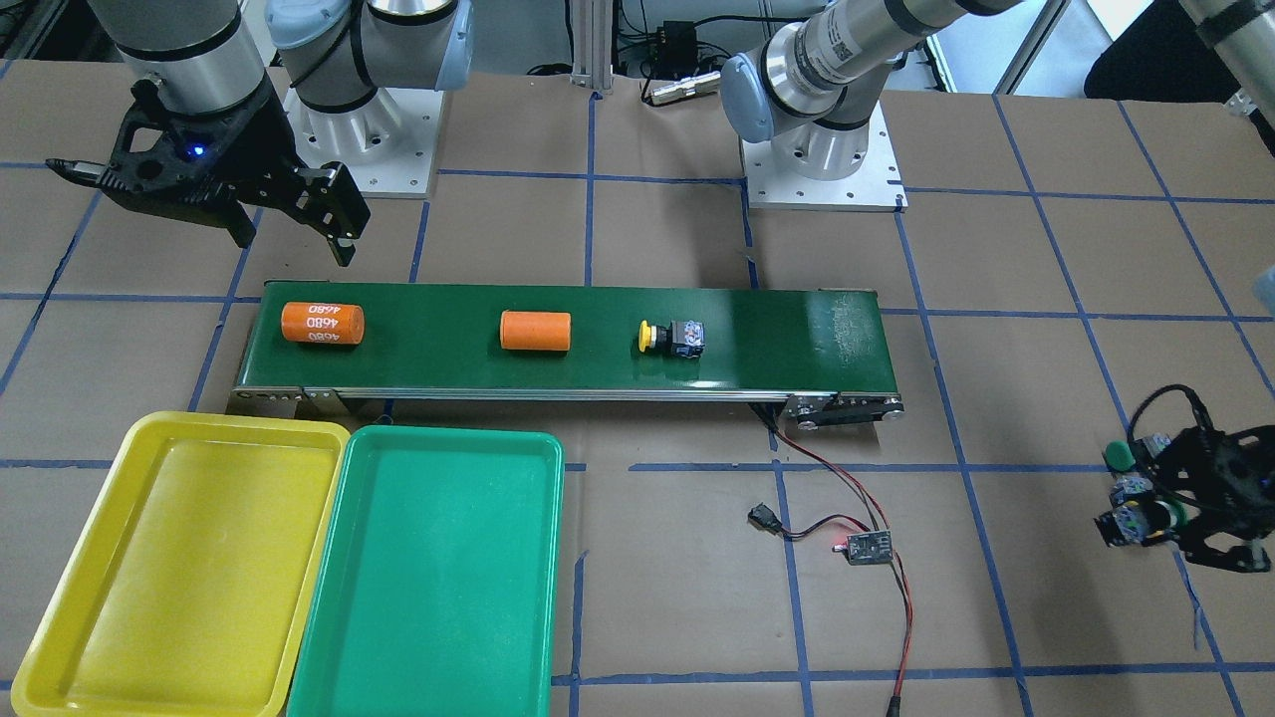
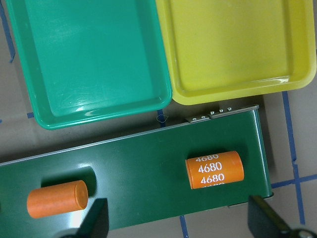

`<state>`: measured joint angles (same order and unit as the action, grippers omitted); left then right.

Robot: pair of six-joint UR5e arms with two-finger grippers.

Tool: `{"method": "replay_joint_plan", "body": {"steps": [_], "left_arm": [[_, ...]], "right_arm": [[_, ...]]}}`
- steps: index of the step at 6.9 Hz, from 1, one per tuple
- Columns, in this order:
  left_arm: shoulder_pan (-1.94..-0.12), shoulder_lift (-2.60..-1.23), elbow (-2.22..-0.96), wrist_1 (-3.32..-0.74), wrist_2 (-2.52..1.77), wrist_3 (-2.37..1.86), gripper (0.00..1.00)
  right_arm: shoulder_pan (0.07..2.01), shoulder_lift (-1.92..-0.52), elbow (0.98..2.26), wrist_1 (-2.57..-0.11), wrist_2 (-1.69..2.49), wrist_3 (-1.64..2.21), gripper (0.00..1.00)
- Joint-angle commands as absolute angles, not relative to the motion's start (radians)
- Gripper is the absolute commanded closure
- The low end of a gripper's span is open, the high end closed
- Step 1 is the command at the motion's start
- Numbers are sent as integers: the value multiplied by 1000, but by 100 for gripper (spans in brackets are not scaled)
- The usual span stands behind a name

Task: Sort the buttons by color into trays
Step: 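Place the button on the belt with left gripper while right gripper lowers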

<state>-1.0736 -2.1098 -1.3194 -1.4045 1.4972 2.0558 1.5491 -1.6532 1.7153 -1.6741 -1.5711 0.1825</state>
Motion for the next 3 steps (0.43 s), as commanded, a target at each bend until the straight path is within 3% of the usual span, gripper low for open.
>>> {"method": "replay_joint_plan", "body": {"steps": [1, 3], "left_arm": [[-1146, -1926, -1557, -1405, 1486, 2045, 98], [-1306, -1794, -1694, -1402, 1485, 2004, 99]], "right_arm": [[1543, -1649, 1715, -1699, -1568, 181, 0], [1520, -1606, 1718, -1826, -1571, 383, 0]]}}
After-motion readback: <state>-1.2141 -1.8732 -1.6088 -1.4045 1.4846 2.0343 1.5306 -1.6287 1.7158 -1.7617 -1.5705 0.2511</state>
